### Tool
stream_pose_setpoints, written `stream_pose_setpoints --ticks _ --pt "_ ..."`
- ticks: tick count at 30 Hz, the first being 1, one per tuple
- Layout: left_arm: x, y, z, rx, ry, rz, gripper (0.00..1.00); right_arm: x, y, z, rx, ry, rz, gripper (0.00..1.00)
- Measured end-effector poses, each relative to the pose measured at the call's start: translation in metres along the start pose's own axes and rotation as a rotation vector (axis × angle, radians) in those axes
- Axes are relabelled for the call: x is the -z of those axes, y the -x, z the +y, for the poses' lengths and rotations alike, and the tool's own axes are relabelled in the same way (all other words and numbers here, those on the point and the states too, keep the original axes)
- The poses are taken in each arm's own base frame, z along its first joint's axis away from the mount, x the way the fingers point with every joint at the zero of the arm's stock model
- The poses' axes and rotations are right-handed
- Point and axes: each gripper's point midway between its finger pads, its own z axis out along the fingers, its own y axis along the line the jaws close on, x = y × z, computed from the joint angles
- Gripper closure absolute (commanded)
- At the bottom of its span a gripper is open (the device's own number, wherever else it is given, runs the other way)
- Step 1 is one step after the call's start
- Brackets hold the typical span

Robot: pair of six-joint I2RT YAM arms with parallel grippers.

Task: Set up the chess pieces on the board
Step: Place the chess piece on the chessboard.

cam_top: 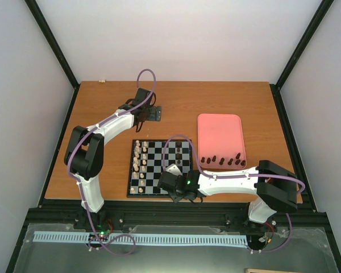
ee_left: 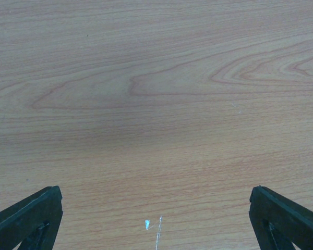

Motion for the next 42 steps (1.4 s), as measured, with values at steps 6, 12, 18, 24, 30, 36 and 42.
stream_pose_setpoints --ticks 6,12,18,24,30,36,42 --pt "0.0 0.0 0.0 0.0 0.0 0.0 0.0 0.0 0.0 -0.001 -0.003 -0.003 -0.001 0.84" --pt "0.0 0.0 0.0 0.0 0.0 0.0 0.0 0.0 -0.001 -0.001 -0.005 -0.004 0.0 0.84" --pt "0.0 0.0 0.0 0.0 0.0 0.0 0.0 0.0 -0.001 -0.001 -0.006 -0.004 0.0 0.84" --pt "0.0 0.0 0.0 0.0 0.0 0.0 0.0 -0.001 -0.003 -0.002 -0.005 -0.009 0.005 0.84" --pt "0.0 0.0 0.0 0.0 0.0 0.0 0.0 -0.002 -0.005 -0.004 0.0 -0.012 0.013 0.74" --pt "0.0 0.0 0.0 0.0 0.0 0.0 0.0 -0.002 -0.007 -0.004 0.012 -0.014 0.017 0.68" --pt "0.0 0.0 0.0 0.0 0.0 0.0 0.0 0.008 -0.002 -0.004 0.011 0.005 -0.01 0.6"
